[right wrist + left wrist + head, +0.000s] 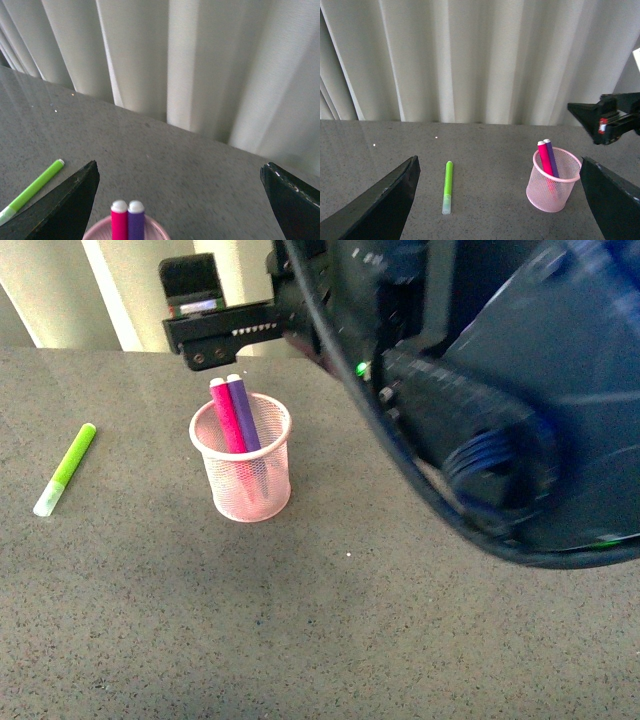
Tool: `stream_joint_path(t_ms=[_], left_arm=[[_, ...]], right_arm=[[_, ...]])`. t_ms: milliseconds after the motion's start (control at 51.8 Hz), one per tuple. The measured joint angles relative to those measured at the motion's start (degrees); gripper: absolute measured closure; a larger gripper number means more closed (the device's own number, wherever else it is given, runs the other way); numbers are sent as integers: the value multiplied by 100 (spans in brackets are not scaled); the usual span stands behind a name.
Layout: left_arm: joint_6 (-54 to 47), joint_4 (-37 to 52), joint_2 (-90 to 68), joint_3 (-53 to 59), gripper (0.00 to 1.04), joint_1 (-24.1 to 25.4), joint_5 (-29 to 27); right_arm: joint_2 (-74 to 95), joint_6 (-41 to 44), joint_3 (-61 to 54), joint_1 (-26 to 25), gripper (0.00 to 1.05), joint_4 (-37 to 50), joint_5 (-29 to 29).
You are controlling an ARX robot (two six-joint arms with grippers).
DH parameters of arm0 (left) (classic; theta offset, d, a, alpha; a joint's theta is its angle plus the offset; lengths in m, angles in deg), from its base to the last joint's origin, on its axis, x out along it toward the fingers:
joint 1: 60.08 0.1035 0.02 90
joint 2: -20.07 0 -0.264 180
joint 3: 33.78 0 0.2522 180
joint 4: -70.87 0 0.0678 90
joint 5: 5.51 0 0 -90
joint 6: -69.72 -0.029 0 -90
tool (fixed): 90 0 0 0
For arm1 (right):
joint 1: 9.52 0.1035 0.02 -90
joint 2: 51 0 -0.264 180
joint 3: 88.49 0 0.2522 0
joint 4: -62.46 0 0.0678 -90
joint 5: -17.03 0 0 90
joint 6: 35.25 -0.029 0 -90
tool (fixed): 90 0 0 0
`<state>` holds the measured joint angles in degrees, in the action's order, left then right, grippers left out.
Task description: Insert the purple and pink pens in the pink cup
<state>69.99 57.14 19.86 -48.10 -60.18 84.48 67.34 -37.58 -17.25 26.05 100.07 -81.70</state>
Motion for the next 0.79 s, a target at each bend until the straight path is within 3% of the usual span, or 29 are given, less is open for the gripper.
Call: stream_joint_path(t_ms=[155,444,657,715,792], left_arm=[[0,0,0,0,7,-2,-2],[0,0,0,0,7,0,-2],[0,0,2,0,7,0,-2],[0,0,2,0,7,0,4],[0,0,-2,0,7,0,-15]], right_arm=[[-1700,-140,-1084,-743,7,-1506,267],[-4776,160,-2894,-2487,7,-2712,1366],[-4791,168,-2951,-2465,8,-2564,1281],[-4686,210,-3495,-2402,22,-994,181],[-4870,232,-3998,-2544,38,-114,-68]])
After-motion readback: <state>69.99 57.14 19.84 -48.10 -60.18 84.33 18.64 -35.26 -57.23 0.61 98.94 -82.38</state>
